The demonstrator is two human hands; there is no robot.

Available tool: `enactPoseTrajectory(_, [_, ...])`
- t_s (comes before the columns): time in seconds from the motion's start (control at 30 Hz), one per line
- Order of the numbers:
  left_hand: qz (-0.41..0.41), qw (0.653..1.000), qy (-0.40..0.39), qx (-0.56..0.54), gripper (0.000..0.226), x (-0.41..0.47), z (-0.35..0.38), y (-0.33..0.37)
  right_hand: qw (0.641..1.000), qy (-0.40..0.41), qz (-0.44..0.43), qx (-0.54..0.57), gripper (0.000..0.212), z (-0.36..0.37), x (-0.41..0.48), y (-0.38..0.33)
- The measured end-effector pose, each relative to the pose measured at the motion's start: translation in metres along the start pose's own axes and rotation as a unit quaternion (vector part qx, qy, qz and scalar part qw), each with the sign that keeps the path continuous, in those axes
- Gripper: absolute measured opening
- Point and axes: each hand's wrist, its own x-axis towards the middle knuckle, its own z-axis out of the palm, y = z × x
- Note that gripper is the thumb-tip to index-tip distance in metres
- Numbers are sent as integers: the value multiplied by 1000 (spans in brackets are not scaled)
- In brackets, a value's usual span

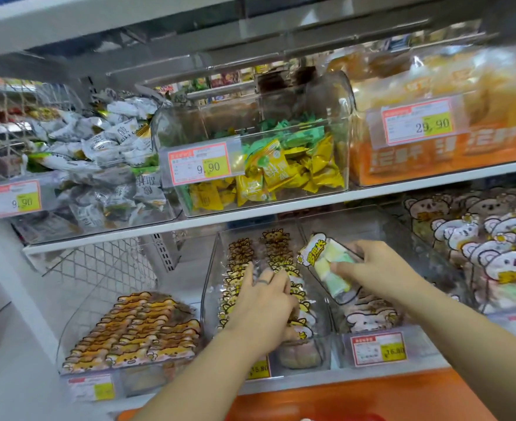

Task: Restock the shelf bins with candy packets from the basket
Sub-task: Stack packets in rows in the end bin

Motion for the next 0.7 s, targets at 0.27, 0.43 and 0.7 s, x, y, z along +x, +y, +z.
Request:
enactPoseTrajectory(0.27, [5, 1000, -17, 15, 41, 11, 13, -1, 1000, -4, 0, 17, 16, -11, -8, 5])
enactPoseTrajectory(0.43, [-33, 999, 3, 11, 42, 15, 19, 2, 996, -15, 8, 84, 19, -11, -10, -2])
enactPoseTrajectory(0.7, [-120, 992, 13, -32, 44, 23, 29, 4, 980, -155, -55, 109, 26, -3, -27, -11])
